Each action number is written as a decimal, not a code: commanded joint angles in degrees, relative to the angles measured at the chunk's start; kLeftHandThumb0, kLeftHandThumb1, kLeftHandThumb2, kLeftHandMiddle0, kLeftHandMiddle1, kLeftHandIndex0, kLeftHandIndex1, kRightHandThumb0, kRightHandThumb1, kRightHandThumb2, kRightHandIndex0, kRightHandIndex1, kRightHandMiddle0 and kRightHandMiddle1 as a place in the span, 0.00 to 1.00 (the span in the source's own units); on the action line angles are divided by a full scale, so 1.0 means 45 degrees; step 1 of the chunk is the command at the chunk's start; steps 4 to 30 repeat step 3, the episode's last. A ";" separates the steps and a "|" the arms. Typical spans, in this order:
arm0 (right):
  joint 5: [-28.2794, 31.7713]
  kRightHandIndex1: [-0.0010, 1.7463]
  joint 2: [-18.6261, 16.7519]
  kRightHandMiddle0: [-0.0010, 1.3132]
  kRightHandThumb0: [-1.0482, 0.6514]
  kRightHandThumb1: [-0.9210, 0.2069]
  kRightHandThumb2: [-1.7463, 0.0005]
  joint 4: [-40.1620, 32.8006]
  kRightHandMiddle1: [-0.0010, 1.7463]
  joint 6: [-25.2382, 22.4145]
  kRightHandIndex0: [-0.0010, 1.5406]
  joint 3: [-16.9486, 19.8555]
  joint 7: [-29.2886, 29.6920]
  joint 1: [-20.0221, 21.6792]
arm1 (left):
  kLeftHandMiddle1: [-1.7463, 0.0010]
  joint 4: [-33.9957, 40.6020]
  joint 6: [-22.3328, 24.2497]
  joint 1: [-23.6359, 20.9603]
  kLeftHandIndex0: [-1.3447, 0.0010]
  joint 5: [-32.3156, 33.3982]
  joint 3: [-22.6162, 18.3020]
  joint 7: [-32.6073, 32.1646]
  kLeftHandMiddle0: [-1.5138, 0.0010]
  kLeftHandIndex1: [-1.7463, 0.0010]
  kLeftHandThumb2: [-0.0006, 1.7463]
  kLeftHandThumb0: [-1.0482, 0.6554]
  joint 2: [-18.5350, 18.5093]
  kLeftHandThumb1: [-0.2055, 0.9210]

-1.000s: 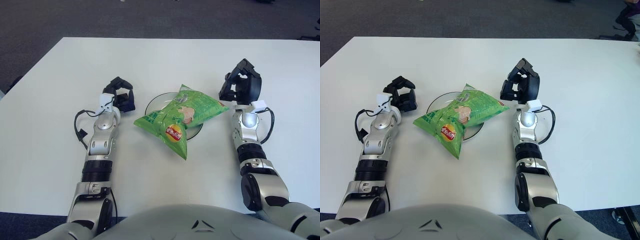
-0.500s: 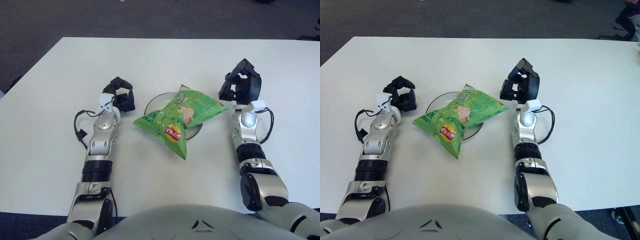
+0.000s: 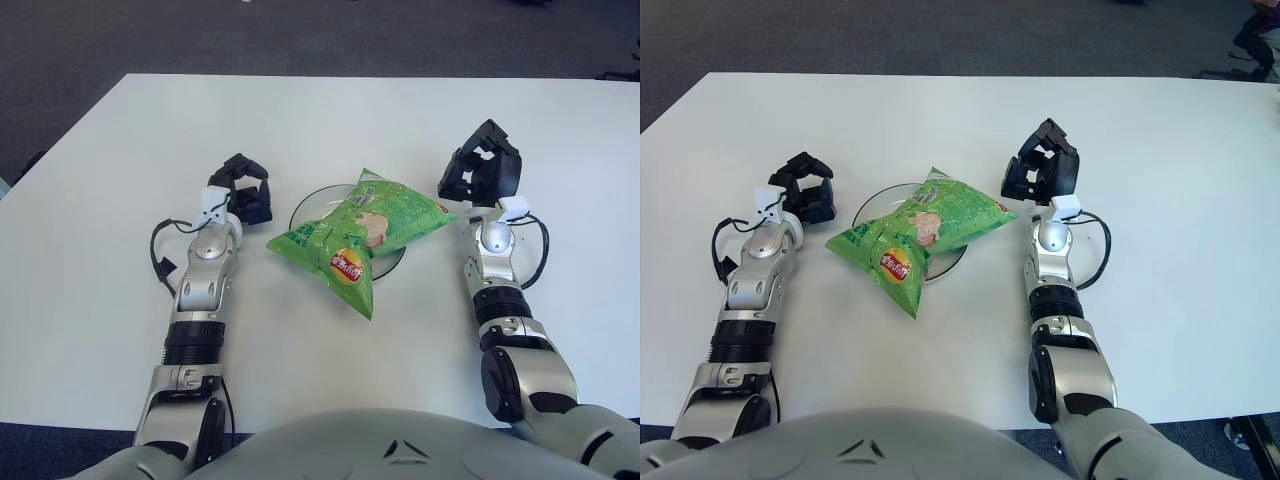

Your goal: Put the snack into the plate.

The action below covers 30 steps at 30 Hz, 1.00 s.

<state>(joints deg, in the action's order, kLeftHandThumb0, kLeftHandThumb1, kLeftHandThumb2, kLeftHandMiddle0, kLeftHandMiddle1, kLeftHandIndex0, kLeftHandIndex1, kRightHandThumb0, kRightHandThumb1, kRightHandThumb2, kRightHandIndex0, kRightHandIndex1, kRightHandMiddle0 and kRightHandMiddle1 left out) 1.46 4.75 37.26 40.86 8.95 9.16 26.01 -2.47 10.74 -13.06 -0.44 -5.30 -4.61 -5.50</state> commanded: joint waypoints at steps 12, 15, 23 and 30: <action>-0.0393 1.00 -0.0592 0.58 0.29 0.69 0.12 0.0687 1.00 -0.0911 0.87 -0.0200 0.0289 -0.2564 | 0.00 0.0071 0.0033 0.0390 0.53 0.0105 0.0069 0.0274 0.13 0.00 0.77 0.33 0.0058 0.45; -0.0393 1.00 -0.0592 0.58 0.29 0.69 0.12 0.0687 1.00 -0.0911 0.87 -0.0200 0.0289 -0.2564 | 0.00 0.0071 0.0033 0.0390 0.53 0.0105 0.0069 0.0274 0.13 0.00 0.77 0.33 0.0058 0.45; -0.0393 1.00 -0.0592 0.58 0.29 0.69 0.12 0.0687 1.00 -0.0911 0.87 -0.0200 0.0289 -0.2564 | 0.00 0.0071 0.0033 0.0390 0.53 0.0105 0.0069 0.0274 0.13 0.00 0.77 0.33 0.0058 0.45; -0.0393 1.00 -0.0592 0.58 0.29 0.69 0.12 0.0687 1.00 -0.0911 0.87 -0.0200 0.0289 -0.2564 | 0.00 0.0071 0.0033 0.0390 0.53 0.0105 0.0069 0.0274 0.13 0.00 0.77 0.33 0.0058 0.45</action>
